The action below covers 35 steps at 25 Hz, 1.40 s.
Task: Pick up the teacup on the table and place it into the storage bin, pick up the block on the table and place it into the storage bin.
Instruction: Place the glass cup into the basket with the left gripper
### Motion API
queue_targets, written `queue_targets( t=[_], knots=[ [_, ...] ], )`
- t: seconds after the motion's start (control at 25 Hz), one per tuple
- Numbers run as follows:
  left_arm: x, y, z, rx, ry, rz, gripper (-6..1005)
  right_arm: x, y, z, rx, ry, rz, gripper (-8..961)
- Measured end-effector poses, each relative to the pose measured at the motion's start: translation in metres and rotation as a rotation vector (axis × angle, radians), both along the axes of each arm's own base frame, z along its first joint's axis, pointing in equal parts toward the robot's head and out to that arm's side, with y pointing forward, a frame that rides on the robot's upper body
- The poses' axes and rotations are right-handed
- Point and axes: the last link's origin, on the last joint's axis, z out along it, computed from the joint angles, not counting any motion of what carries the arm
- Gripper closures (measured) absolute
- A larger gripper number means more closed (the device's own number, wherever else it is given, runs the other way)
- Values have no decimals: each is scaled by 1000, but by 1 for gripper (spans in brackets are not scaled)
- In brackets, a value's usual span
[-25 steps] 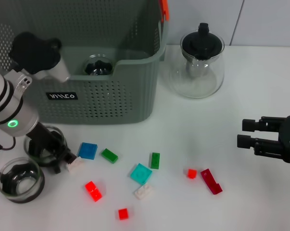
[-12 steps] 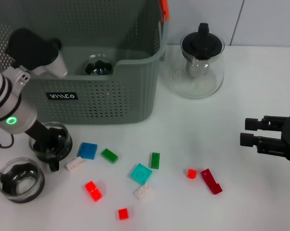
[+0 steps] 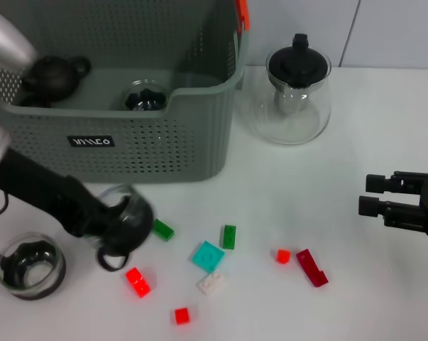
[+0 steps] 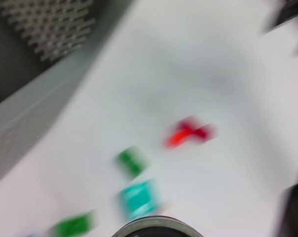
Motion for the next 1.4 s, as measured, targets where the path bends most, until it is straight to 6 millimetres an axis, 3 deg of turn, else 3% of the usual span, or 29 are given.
queue_targets(
  t=[0.24, 0.44, 0.6, 0.64, 0.72, 0.92, 1.12, 1.4],
  knots=[
    [-1, 4, 22, -32, -450, -45, 943, 1, -1, -1, -3, 6, -4, 371],
    [15, 14, 49, 156, -750, -126, 932, 2, -1, -1, 1, 8, -5, 371],
    [20, 37, 75, 412, -901, -65, 923, 1, 0, -2, -1, 11, -5, 371],
    [21, 59, 85, 517, -831, -16, 920, 1, 1, -2, 0, 10, -5, 371],
    [24, 71, 87, 550, -772, 0, 916, 1, 1, -1, 3, 10, -6, 371],
    [41, 120, 75, 569, -396, 62, 905, 1, 2, -2, 1, 8, -4, 371],
    [44, 145, 45, 564, -31, 83, 894, 3, -1, -1, 0, 10, -11, 370],
    [33, 160, -4, 619, 275, 28, 878, 4, -6, -9, -12, -10, 19, 370]
  ],
)
